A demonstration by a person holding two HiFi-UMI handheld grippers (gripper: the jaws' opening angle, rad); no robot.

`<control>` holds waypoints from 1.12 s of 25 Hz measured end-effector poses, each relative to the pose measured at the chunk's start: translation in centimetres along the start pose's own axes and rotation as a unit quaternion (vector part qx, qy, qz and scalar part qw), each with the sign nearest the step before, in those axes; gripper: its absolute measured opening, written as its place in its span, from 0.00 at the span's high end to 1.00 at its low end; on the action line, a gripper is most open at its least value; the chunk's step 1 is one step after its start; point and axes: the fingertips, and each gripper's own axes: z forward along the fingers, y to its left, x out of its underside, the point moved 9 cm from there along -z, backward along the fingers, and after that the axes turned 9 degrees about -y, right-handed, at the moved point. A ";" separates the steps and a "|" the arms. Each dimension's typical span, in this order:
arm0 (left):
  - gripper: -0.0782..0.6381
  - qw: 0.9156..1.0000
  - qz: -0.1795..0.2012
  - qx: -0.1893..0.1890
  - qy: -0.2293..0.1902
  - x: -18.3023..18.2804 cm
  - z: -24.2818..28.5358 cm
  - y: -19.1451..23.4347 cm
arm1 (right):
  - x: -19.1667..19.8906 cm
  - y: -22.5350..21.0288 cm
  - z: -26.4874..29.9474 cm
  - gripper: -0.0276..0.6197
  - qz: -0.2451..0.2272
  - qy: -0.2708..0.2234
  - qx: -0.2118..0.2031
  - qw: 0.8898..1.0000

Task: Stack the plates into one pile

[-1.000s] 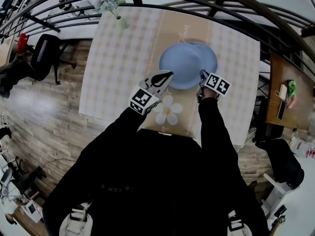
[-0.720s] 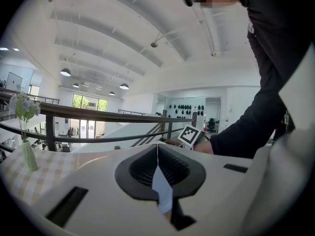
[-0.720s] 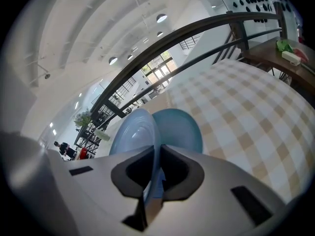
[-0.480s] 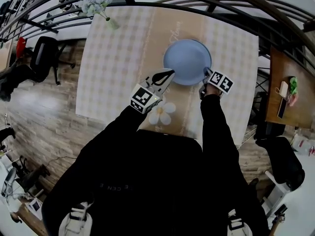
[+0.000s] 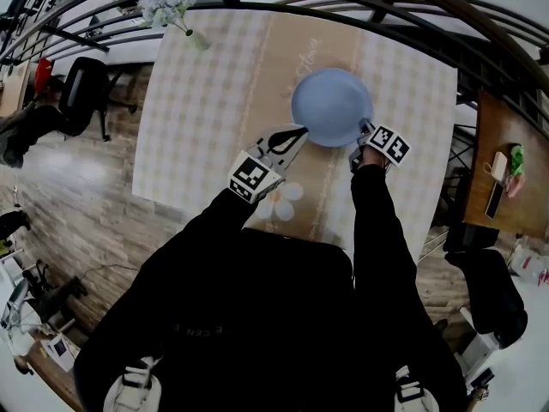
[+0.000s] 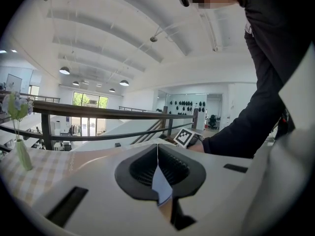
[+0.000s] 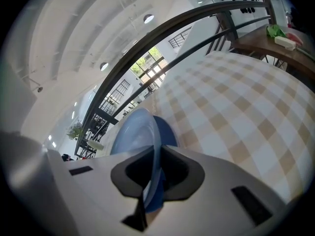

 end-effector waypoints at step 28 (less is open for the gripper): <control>0.86 1.000 0.011 -0.003 -0.005 -1.1 -2.7 -3.1 | -0.8 2.0 -5.4 0.58 -0.165 -0.059 -0.034 0.984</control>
